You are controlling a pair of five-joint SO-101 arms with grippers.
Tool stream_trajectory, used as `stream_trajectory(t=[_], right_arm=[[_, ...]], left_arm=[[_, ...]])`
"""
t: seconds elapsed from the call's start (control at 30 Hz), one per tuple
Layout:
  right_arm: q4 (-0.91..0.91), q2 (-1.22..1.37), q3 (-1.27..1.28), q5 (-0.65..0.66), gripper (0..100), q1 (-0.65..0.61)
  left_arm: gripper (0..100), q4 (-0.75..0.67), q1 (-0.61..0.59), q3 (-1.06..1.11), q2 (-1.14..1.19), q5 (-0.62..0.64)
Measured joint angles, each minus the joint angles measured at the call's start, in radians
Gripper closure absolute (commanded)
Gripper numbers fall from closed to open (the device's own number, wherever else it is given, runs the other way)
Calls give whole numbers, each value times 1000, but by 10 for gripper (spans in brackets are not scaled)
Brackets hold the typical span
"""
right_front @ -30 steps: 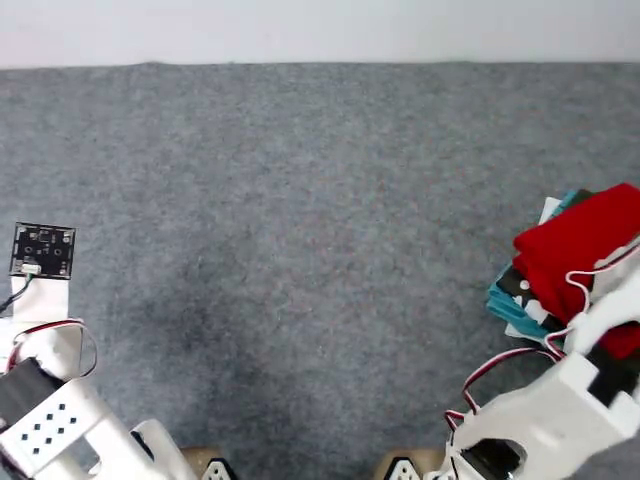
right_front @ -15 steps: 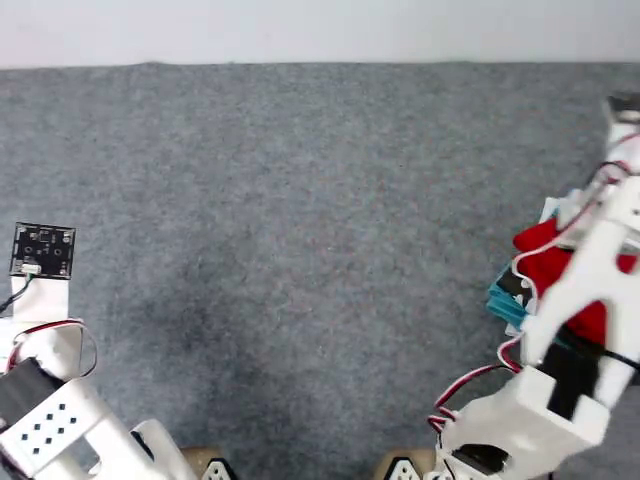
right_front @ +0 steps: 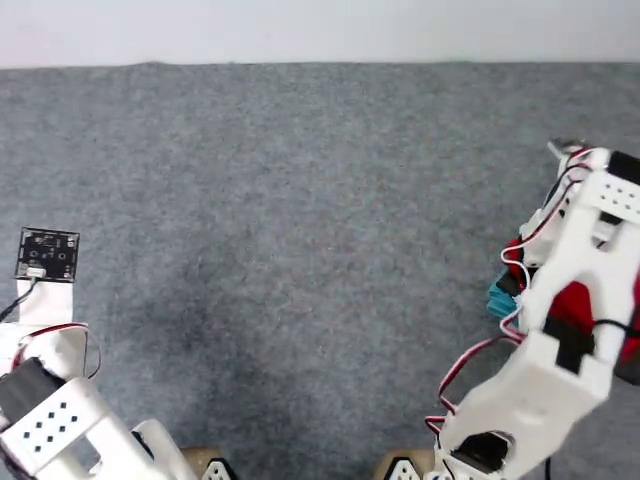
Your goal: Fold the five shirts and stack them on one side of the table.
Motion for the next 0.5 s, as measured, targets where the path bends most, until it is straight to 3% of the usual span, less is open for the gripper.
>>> stream_trajectory(t=[0.1, 0.27, 0.5], right_arm=[[5, -112, 0, 0, 990, 0], [5, -358, 133, 0, 990, 0], [5, -692, 519, -41, 990, 0]], left_arm=[[983, 0, 0, -14, 0, 112], [984, 0, 71, -52, 0, 414], [985, 35, 287, -87, -40, 763]])
